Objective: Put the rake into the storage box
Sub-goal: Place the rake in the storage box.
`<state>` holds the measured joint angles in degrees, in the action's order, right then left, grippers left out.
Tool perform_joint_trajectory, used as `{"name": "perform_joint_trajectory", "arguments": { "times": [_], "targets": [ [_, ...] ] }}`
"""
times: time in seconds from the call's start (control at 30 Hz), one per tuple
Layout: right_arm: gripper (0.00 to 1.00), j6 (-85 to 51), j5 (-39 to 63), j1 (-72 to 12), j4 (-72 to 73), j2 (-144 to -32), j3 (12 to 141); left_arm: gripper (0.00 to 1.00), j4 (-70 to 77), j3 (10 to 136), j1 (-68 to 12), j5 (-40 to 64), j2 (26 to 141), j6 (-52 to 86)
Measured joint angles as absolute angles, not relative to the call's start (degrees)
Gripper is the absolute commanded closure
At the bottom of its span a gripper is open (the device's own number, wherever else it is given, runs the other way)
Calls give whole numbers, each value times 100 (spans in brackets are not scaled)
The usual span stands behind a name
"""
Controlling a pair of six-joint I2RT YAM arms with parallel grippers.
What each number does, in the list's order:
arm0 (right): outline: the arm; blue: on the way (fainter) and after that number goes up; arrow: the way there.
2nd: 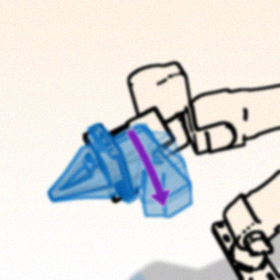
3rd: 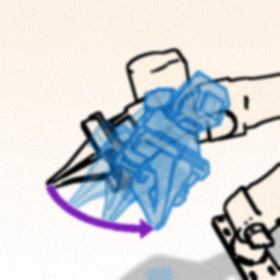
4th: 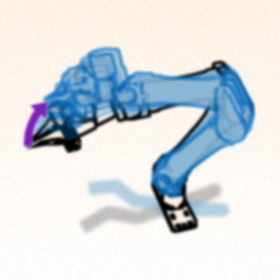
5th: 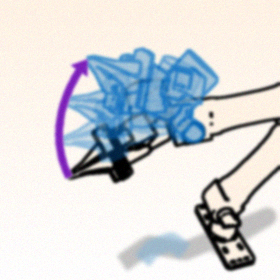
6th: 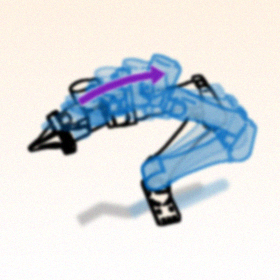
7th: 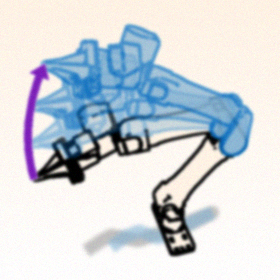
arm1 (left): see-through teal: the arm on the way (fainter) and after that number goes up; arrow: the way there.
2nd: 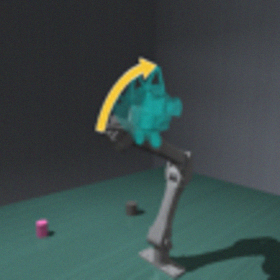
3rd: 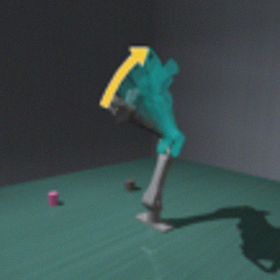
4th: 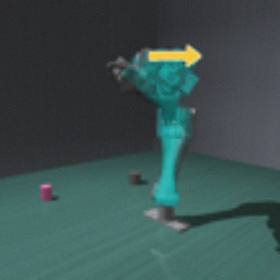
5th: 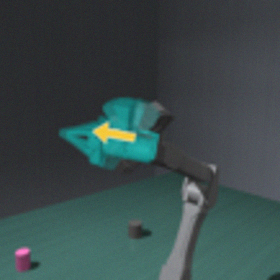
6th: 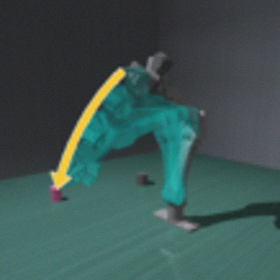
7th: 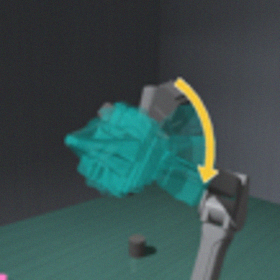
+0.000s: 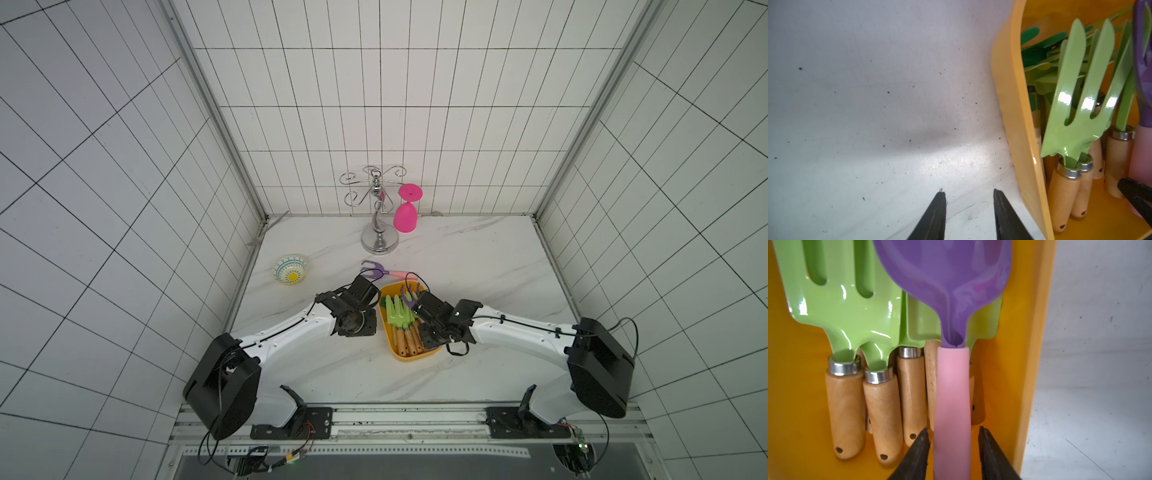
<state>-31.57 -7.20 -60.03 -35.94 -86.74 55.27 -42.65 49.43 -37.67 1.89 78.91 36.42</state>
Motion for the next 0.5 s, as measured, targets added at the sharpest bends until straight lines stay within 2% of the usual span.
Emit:
{"name": "perform_joint_trajectory", "arguments": {
  "times": [0.3, 0.5],
  "targets": [
    [49, -2620, -1188, -5935, -3981, -8160, 6093, 51, -4357, 5214, -3538, 93, 7896, 3459],
    [50, -2355, -1118, -5131, -3975, -8114, 6497, 52, -4329, 5505, -3395, 97, 8224, 3251]
  ]
}}
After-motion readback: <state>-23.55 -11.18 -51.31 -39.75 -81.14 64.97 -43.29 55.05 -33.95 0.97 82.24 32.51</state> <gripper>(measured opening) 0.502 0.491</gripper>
